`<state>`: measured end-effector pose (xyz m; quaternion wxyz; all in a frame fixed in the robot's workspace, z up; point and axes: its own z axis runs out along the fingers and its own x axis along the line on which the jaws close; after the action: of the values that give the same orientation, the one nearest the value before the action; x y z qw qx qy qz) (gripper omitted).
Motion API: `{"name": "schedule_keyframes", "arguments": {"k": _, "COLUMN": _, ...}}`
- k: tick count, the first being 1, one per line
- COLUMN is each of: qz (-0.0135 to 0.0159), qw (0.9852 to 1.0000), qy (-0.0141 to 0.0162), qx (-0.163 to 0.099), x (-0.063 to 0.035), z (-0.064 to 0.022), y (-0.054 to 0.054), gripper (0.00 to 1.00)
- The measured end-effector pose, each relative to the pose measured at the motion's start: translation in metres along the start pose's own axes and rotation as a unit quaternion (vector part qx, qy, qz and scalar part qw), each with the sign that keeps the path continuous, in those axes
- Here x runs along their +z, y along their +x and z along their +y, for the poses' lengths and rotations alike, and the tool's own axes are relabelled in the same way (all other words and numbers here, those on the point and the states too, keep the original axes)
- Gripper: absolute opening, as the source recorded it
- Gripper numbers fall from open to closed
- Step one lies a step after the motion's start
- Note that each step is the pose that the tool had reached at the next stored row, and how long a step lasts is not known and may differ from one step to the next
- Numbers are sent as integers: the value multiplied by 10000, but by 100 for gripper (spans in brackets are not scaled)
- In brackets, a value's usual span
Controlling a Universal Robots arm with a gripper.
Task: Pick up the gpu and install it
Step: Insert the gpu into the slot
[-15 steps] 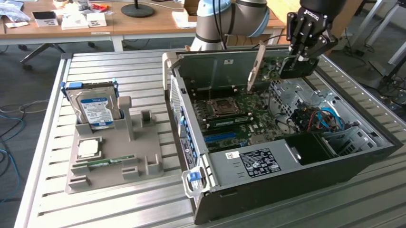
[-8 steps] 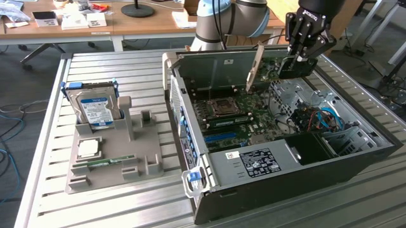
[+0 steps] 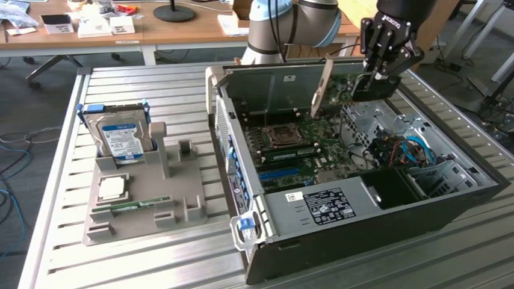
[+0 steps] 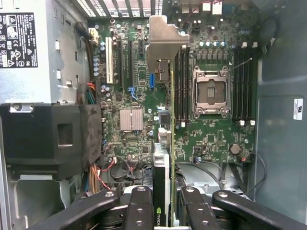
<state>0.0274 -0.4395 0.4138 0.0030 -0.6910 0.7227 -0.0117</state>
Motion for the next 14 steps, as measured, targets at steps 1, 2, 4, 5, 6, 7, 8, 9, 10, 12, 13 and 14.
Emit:
{"name": "schedule_keyframes", "arguments": {"k": 1, "qz": -1, "qw": 10000, "qy": 0, "qx": 0, "x": 11, "z": 1, "y": 0, "gripper": 27}}
{"name": "schedule_keyframes", "arguments": {"k": 2, "qz": 0, "qw": 10000, "qy": 0, "qx": 0, "x": 22, "z": 2, "y": 0, "gripper": 27}}
{"name": "schedule_keyframes", "arguments": {"k": 4, "qz": 0, "qw": 10000, "qy": 0, "qx": 0, "x": 48, "z": 4, "y": 0, "gripper": 27}}
{"name": "schedule_keyframes", "arguments": {"k": 5, "qz": 1, "qw": 10000, "qy": 0, "qx": 0, "x": 56, "z": 4, "y": 0, "gripper": 27}}
{"name": "schedule_keyframes", "arguments": {"k": 6, "qz": 1, "qw": 10000, "qy": 0, "qx": 0, "x": 59, "z": 4, "y": 0, "gripper": 27}}
{"name": "schedule_keyframes", "arguments": {"k": 7, "qz": 1, "qw": 10000, "qy": 0, "qx": 0, "x": 59, "z": 4, "y": -1, "gripper": 27}}
{"name": "schedule_keyframes", "arguments": {"k": 8, "qz": 1, "qw": 10000, "qy": 0, "qx": 0, "x": 59, "z": 5, "y": 0, "gripper": 27}}
{"name": "schedule_keyframes", "arguments": {"k": 9, "qz": 1, "qw": 10000, "qy": 0, "qx": 0, "x": 59, "z": 4, "y": 0, "gripper": 27}}
{"name": "schedule_keyframes", "arguments": {"k": 10, "qz": 1, "qw": 10000, "qy": 0, "qx": 0, "x": 59, "z": 5, "y": 0, "gripper": 27}}
{"name": "schedule_keyframes", "arguments": {"k": 12, "qz": 0, "qw": 10000, "qy": 0, "qx": 0, "x": 60, "z": 5, "y": 0, "gripper": 27}}
{"name": "schedule_keyframes", "arguments": {"k": 13, "qz": 0, "qw": 10000, "qy": 0, "qx": 2, "x": 62, "z": 10, "y": 0, "gripper": 27}}
{"name": "schedule_keyframes", "arguments": {"k": 14, "qz": -1, "qw": 10000, "qy": 0, "qx": 1, "x": 64, "z": 19, "y": 0, "gripper": 27}}
